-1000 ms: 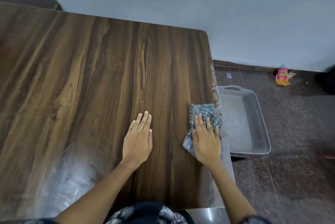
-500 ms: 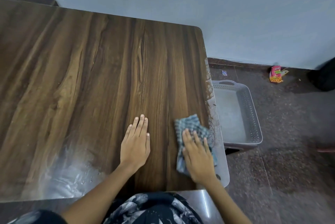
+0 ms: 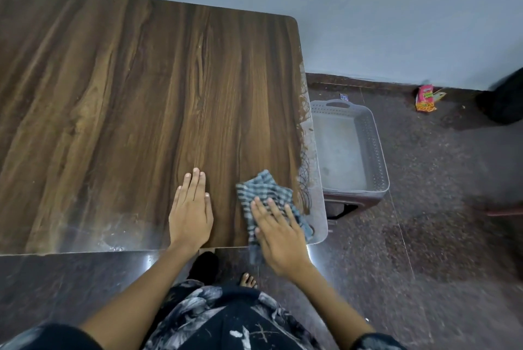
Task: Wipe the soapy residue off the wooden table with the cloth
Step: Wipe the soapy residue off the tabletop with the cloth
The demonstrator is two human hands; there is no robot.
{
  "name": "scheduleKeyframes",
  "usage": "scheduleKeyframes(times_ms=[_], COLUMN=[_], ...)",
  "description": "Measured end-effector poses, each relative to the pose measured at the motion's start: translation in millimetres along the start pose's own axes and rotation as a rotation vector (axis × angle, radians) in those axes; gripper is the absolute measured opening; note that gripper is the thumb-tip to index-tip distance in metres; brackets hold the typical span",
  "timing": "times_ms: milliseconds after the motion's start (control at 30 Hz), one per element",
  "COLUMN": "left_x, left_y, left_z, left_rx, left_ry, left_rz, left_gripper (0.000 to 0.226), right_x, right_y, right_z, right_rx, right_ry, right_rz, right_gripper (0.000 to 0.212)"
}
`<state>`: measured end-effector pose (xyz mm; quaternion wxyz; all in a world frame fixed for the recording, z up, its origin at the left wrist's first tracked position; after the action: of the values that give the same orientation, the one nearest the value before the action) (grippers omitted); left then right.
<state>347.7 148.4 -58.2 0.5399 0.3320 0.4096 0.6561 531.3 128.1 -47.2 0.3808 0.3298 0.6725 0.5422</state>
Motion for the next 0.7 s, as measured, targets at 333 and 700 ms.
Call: scheduleKeyframes(times_ms=[333, 700], left_x=[-39.6, -43.9], left_y=[-27.0, -38.8], left_z=[46.2, 94.1], left_rx=[-0.048, -0.104], left_ry=[-0.034, -0.082], left_rz=[-0.117, -0.160], left_gripper=[0.059, 0.050], right_x=[4.9, -8.2], right_y=[-0.7, 9.9], right_z=[-26.4, 103.3], right_rx=[0.028, 0.087], right_ry=[0.089, -0.290], right_rz=[-0.016, -0.040], right_gripper=[0.051, 0.054])
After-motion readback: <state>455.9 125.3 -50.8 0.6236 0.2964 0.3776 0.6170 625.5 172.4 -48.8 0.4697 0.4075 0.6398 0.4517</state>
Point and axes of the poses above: each hand's wrist, its own x-axis towards the middle knuckle, its own y-axis out of the back of the hand, z = x × y, the point moved 8 cm from there along x, towards the middle knuckle, and after that the axes turned 3 degrees about -x, right-handed, at the moved point
